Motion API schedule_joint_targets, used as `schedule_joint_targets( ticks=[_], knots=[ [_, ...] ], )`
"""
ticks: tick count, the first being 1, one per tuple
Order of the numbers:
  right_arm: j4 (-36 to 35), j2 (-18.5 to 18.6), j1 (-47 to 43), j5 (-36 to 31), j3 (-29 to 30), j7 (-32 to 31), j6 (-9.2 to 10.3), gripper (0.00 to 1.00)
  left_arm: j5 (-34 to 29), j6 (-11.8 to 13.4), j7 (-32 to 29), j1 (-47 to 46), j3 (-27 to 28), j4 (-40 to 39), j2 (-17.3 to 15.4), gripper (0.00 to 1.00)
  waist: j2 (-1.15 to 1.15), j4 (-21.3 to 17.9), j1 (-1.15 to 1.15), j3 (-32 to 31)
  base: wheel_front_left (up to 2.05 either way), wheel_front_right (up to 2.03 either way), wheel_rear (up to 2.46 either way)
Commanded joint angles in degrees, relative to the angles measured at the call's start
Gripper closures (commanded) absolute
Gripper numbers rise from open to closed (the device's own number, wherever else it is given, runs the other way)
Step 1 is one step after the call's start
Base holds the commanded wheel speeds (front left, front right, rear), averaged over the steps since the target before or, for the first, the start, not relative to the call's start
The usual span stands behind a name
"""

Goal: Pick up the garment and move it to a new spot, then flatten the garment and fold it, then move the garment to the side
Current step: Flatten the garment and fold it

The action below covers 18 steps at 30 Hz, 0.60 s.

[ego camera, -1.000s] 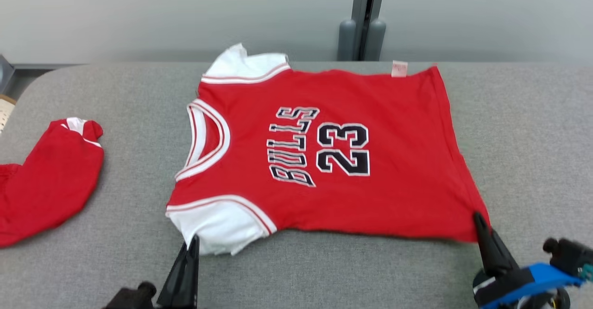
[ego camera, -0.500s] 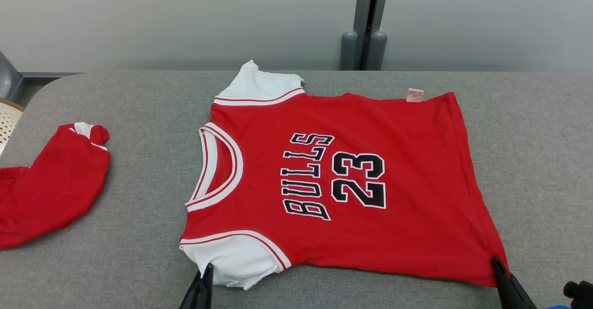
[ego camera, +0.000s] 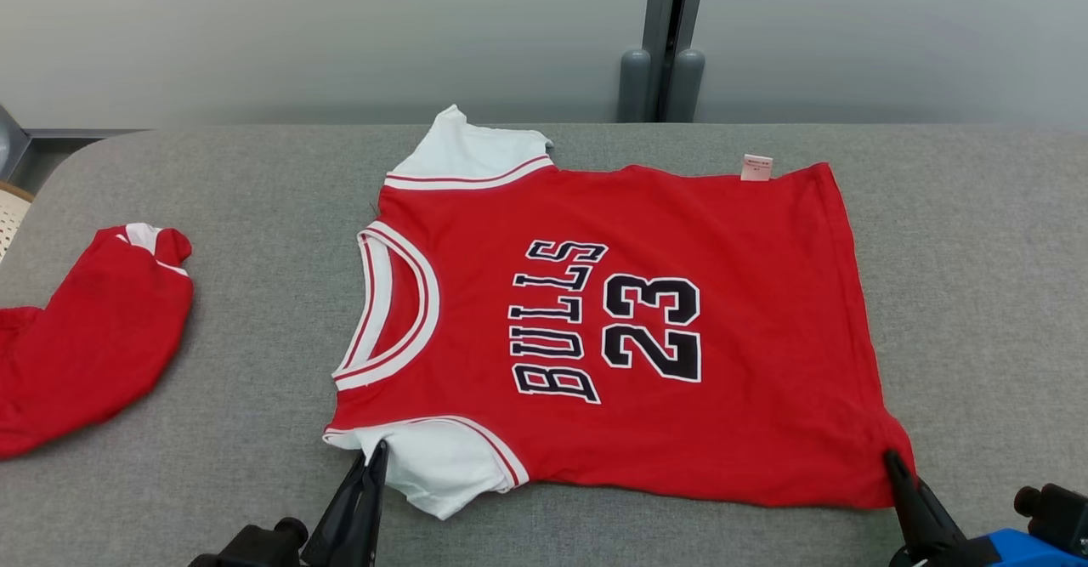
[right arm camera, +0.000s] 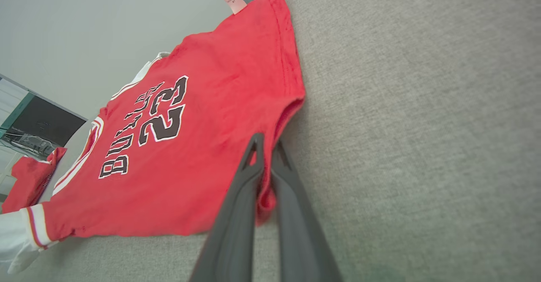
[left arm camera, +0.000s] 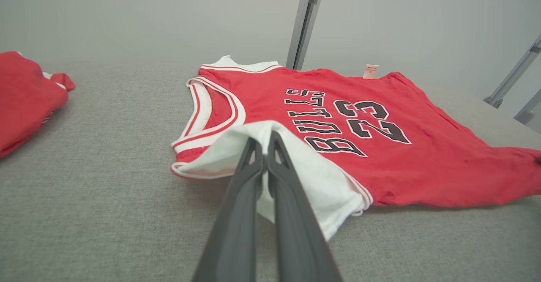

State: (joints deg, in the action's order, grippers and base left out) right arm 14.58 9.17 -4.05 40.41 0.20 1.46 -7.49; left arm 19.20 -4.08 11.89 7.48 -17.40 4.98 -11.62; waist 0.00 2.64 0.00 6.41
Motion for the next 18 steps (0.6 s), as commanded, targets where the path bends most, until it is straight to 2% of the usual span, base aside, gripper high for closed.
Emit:
schedule_joint_targets(
  ticks=[1,18],
  knots=[
    [-0.01,-0.17,0.86,0.1,0.2,-0.32,-0.01,1.0,-0.19,-0.35,0.09,-1.19,-0.01,0.21,-0.51,1.0,0.0,-0.06,0.0,0.07,0.0,0.0,0.0],
    [1.76,-0.03,8.56,2.44,0.03,-4.43,-0.01,1.0,-0.18,-2.95,0.61,-14.93,-2.86,9.12,-4.51,1.0,0.0,-1.76,0.0,3.16,0.0,0.0,0.0]
  ],
)
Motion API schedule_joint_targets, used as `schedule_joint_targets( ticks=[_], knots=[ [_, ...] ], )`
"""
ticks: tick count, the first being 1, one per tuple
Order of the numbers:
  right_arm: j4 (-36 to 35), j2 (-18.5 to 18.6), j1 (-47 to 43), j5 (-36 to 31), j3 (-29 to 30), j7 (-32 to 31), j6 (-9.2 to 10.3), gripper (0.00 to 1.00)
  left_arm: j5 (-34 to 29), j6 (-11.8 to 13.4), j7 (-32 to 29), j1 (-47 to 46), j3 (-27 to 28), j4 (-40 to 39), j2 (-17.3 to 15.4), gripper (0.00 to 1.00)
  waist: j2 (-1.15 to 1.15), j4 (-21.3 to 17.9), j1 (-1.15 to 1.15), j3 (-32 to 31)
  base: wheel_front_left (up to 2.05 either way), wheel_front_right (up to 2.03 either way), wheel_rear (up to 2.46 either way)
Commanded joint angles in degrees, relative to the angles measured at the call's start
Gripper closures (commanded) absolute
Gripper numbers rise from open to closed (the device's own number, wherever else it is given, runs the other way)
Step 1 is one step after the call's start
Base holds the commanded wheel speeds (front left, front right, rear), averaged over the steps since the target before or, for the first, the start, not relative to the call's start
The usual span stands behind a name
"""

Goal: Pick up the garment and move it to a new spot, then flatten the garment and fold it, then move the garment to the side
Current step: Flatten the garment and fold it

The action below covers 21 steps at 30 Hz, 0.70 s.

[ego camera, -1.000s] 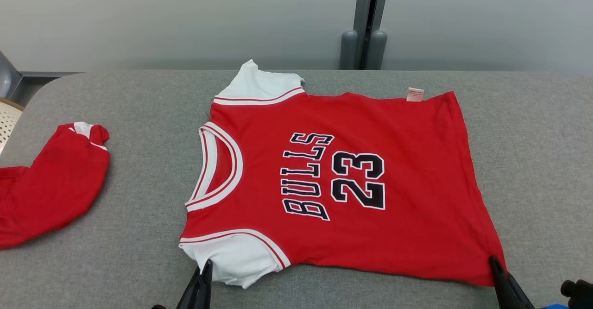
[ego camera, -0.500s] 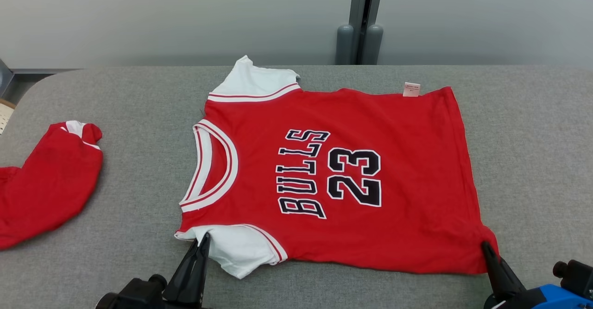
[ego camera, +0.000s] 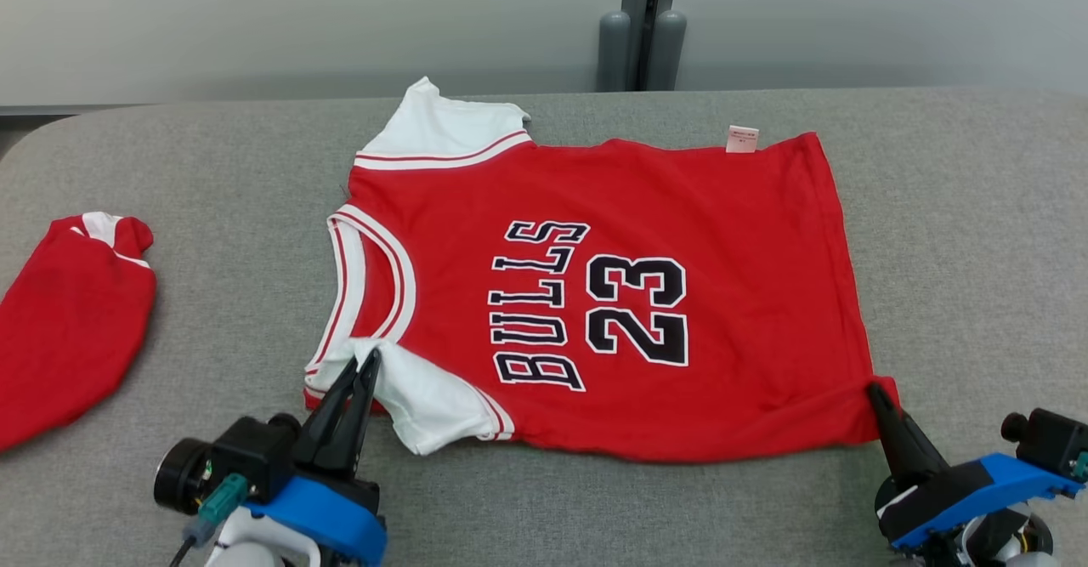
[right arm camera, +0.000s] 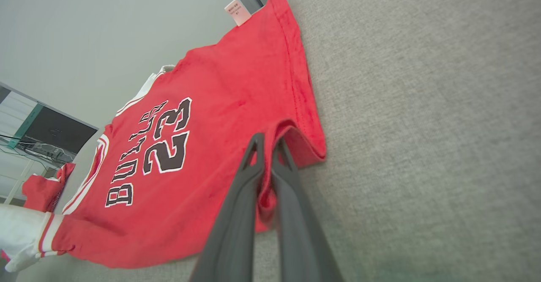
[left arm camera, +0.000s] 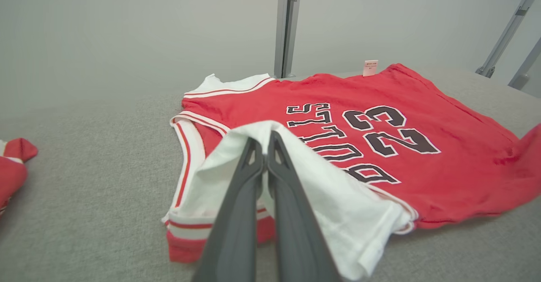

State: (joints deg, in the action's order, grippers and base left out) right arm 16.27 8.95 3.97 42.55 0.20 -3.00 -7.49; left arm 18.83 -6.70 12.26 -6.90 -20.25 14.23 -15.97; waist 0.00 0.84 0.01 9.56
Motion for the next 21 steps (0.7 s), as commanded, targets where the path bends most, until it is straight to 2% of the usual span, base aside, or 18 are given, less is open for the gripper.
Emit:
schedule_joint_targets(
  ticks=[1,21],
  knots=[
    [0.22,0.12,0.97,0.53,0.09,-0.27,-0.01,1.0,0.31,-0.36,0.35,-1.4,-0.09,0.56,-0.36,1.0,0.0,-0.01,-0.01,0.24,0.0,0.0,0.0],
    [4.82,-0.96,10.34,0.22,2.04,-4.9,-0.01,1.0,4.11,-0.82,2.7,-16.07,-7.15,17.21,-1.67,1.0,0.0,-0.27,-0.01,3.51,0.0,0.0,0.0]
  ],
)
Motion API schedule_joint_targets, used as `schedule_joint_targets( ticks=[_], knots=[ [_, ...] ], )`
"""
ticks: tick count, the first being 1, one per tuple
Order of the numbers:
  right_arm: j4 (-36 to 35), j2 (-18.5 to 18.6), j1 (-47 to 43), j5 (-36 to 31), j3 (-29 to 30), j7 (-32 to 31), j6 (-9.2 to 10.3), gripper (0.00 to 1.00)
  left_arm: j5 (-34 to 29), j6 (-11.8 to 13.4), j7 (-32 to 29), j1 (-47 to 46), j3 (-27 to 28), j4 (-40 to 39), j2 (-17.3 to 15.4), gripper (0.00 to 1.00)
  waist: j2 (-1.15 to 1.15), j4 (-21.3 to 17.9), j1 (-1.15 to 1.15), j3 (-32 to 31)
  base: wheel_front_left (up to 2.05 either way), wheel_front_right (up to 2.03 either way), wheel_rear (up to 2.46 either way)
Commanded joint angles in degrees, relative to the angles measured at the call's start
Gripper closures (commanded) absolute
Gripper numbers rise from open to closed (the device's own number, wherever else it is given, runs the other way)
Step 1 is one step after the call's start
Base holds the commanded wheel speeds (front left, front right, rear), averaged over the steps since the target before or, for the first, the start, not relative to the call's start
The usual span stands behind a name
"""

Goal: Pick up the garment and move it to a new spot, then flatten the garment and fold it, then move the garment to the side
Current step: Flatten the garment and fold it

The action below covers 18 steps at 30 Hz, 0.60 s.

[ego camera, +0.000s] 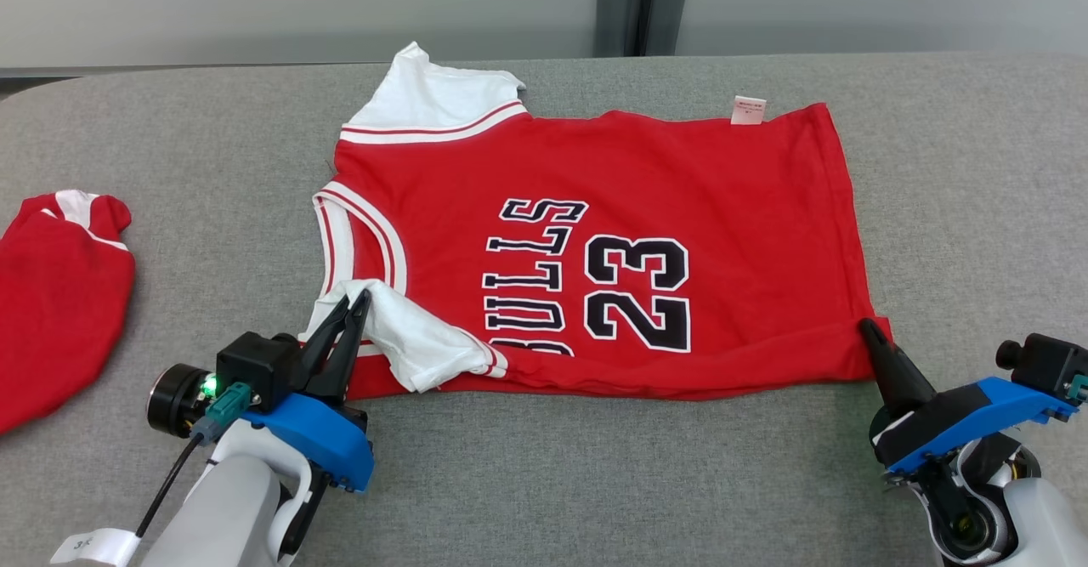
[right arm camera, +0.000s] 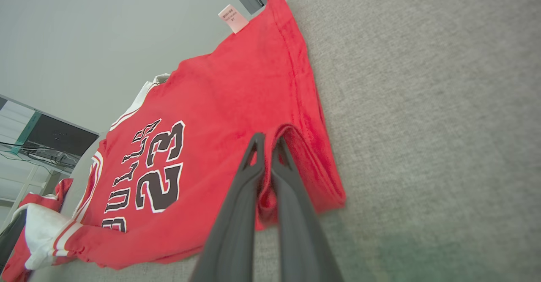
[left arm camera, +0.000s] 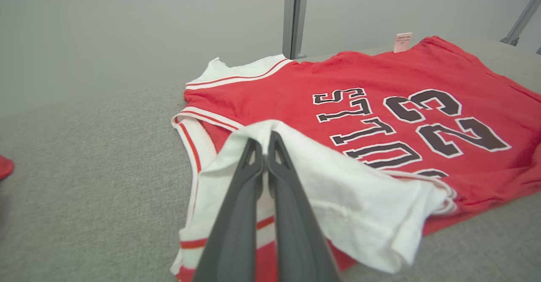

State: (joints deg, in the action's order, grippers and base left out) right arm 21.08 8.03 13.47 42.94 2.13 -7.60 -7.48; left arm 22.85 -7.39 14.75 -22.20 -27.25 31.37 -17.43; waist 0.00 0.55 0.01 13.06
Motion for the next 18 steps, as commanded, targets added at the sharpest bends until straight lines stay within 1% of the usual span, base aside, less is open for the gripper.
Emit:
schedule_joint_targets(
  ticks=[1,6,10,11,12,13,18],
  knots=[
    [0.28,-0.08,1.09,-0.31,0.21,-0.36,-0.03,1.0,0.34,-0.13,0.29,-1.22,-0.47,0.62,-0.24,1.0,0.0,0.04,-0.01,0.09,0.0,0.0,0.0],
    [1.58,-0.17,2.48,-0.62,1.03,-0.66,-0.03,1.0,1.53,-0.13,0.46,-3.42,-1.99,3.07,-0.32,1.0,0.0,0.1,-0.01,0.31,0.0,0.0,0.0],
    [2.65,-0.37,3.38,-1.12,1.46,-0.76,-0.03,1.0,2.06,-0.14,0.49,-4.66,-1.96,3.95,0.05,1.0,0.0,0.1,-0.01,0.45,0.0,0.0,0.0],
    [2.88,-0.41,3.55,-1.34,1.59,-0.56,-0.02,0.67,1.94,-0.14,0.48,-4.81,-2.12,4.29,0.19,1.0,0.0,0.12,-0.01,0.48,0.0,0.0,0.0],
    [3.06,-0.46,3.78,-1.47,1.65,-0.41,-0.02,0.29,1.57,-0.14,0.5,-5.09,-2.19,4.49,0.27,0.54,0.0,0.15,-0.01,0.5,0.0,0.0,0.0],
    [3.19,-0.55,3.98,-1.5,1.65,-0.26,-0.03,0.0,1.46,-0.14,0.49,-5.34,-2.06,4.57,0.42,0.0,0.0,0.19,-0.01,0.49,0.0,0.0,0.0],
    [3.3,0.15,3.62,-2.79,1.63,1.72,-0.02,0.0,0.56,-0.14,0.5,-4.37,0.3,4.26,1.17,0.0,0.0,0.54,-0.01,-0.19,0.0,0.0,0.0]
  ],
)
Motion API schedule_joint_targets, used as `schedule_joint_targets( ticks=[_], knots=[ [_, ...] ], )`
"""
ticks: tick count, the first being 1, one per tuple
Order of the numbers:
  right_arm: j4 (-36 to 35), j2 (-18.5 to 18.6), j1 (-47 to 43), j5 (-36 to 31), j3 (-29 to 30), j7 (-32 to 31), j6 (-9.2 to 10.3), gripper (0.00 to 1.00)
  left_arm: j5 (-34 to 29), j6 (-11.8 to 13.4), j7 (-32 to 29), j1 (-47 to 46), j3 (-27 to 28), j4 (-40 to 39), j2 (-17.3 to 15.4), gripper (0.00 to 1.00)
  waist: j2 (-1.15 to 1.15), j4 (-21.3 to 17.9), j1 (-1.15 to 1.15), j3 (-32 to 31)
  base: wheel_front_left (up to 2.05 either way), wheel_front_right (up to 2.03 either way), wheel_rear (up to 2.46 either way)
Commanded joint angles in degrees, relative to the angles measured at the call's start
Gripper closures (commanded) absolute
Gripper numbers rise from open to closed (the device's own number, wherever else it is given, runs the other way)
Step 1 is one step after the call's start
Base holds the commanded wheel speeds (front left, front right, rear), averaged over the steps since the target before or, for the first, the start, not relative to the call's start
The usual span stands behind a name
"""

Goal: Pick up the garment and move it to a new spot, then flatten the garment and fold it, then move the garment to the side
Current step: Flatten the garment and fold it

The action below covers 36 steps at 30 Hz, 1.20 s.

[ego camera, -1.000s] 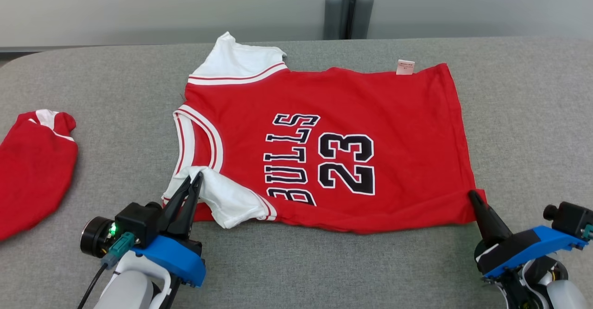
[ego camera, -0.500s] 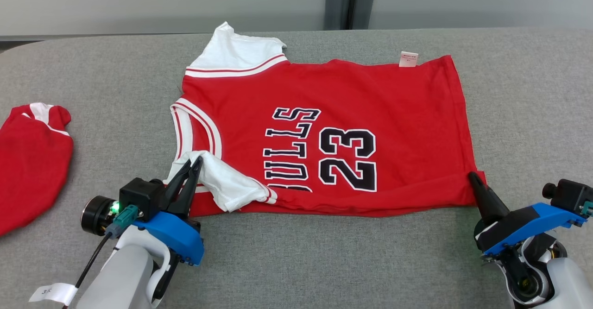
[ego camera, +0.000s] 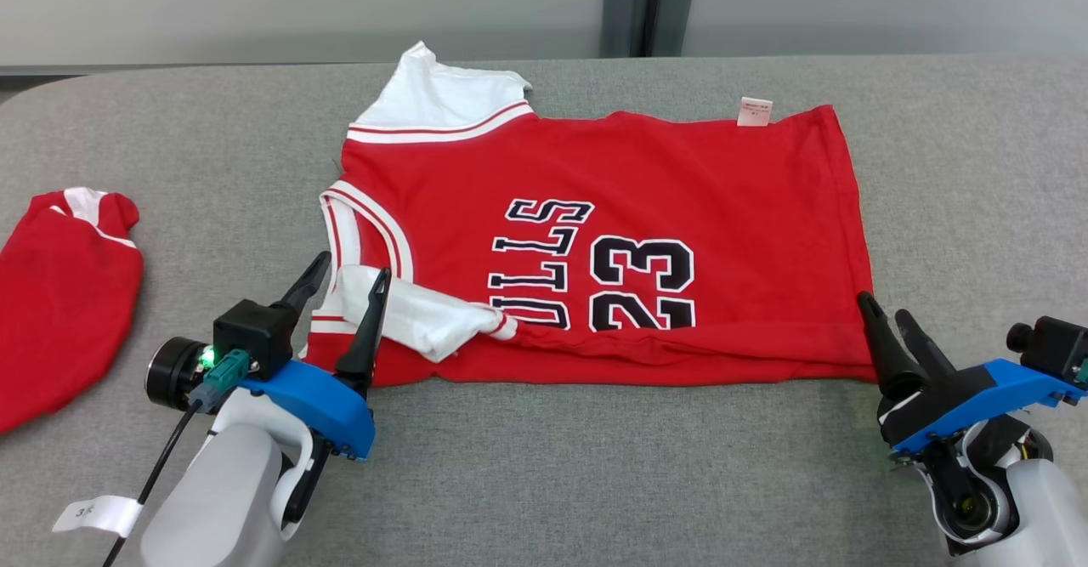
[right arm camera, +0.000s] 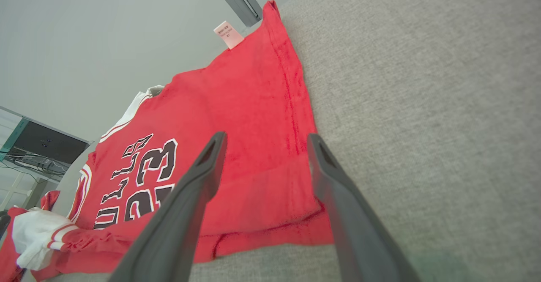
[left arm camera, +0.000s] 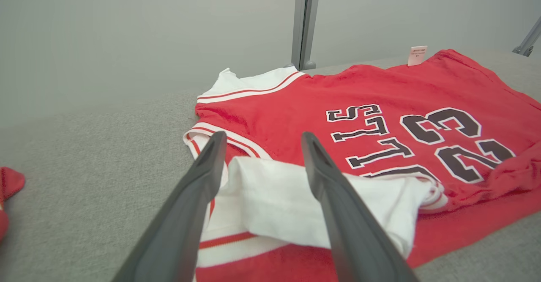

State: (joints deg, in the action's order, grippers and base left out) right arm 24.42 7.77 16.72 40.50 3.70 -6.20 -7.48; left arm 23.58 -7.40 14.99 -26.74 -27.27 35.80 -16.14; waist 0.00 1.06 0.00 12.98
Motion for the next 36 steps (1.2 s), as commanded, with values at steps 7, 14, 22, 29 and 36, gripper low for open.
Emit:
schedule_joint_targets(
  ticks=[7,14,22,29,36],
  knots=[
    [-0.29,2.63,-3.02,-2.06,-0.62,2.48,-0.02,0.0,-1.34,-0.12,0.27,4.71,4.33,-1.55,0.69,0.0,0.0,0.81,0.0,-2.48,0.0,0.0,0.0],
    [-0.93,4.21,-7.53,-3.2,-0.28,3.12,-0.02,0.0,-2.13,-0.12,0.27,10.88,7.07,-2.33,1.61,0.0,0.0,1.35,0.0,-3.91,0.0,0.0,0.0],
    [-1.23,4.33,-10.74,-5.59,-1.29,2.94,-0.03,0.0,-2.93,-0.13,0.27,14.11,8.52,-1.49,2.74,0.0,0.0,1.58,0.0,-3.64,0.0,0.0,0.0],
    [0.75,4.34,-7.76,-8.5,-3.1,3.29,-0.02,0.0,-2.91,-0.13,0.27,11.78,7.46,0.5,3.17,0.0,0.0,1.72,0.0,-2.55,0.0,0.0,0.0],
    [4.67,4.79,-4.29,-10.28,-4.38,4.67,-0.02,0.0,-2.05,-0.13,0.27,9.04,5.29,4.1,3.4,0.0,0.0,1.72,0.0,-1.57,0.0,0.0,0.0]
  ],
)
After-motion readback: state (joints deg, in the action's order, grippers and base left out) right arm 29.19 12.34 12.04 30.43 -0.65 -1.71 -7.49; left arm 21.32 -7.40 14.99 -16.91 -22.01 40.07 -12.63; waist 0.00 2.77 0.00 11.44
